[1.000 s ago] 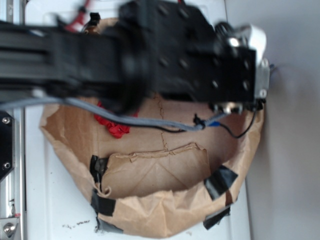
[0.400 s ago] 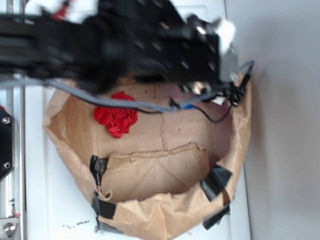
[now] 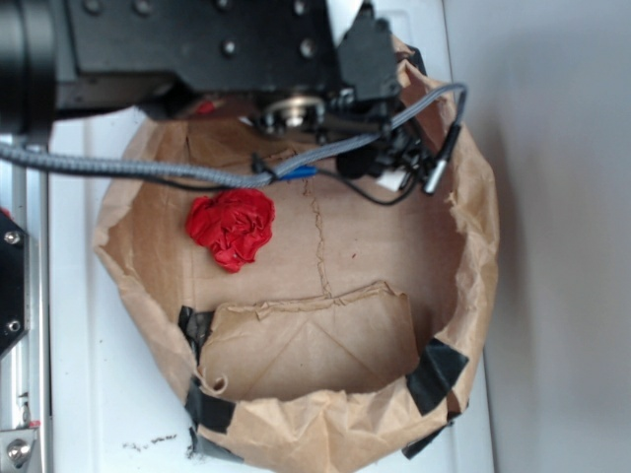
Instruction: Grab the green ball.
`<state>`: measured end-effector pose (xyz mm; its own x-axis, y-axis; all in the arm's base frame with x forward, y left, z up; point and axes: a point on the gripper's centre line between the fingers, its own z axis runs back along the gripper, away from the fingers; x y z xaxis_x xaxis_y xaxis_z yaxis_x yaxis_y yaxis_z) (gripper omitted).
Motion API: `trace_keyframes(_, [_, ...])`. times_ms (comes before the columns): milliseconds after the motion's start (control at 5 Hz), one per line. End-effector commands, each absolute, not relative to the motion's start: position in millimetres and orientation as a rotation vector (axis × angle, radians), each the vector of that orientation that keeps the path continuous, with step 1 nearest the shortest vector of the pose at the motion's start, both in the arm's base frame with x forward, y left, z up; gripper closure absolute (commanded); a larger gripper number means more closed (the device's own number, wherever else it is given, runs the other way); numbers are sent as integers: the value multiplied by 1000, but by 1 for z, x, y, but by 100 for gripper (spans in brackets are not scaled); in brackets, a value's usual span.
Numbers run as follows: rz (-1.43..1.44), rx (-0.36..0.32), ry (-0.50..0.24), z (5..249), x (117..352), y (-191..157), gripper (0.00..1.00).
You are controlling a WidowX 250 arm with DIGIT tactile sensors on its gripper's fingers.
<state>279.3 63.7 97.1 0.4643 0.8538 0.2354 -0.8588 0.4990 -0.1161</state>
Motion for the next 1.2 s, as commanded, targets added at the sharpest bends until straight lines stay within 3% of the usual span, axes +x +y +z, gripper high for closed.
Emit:
trace_keyframes(0, [1028, 132, -352, 73, 286, 69, 0])
trace_keyframes(200, [1115, 154, -328, 71, 287, 89, 0])
trace_keyframes(400, [1135, 112, -371, 90, 275, 95, 0])
trace_keyframes(600, [1205, 126, -365, 98, 264, 100, 0])
trace_keyframes(800, [1301, 213, -343, 93, 250, 102, 0])
trace_keyframes(1000, [1281, 298, -313, 66, 256, 106, 0])
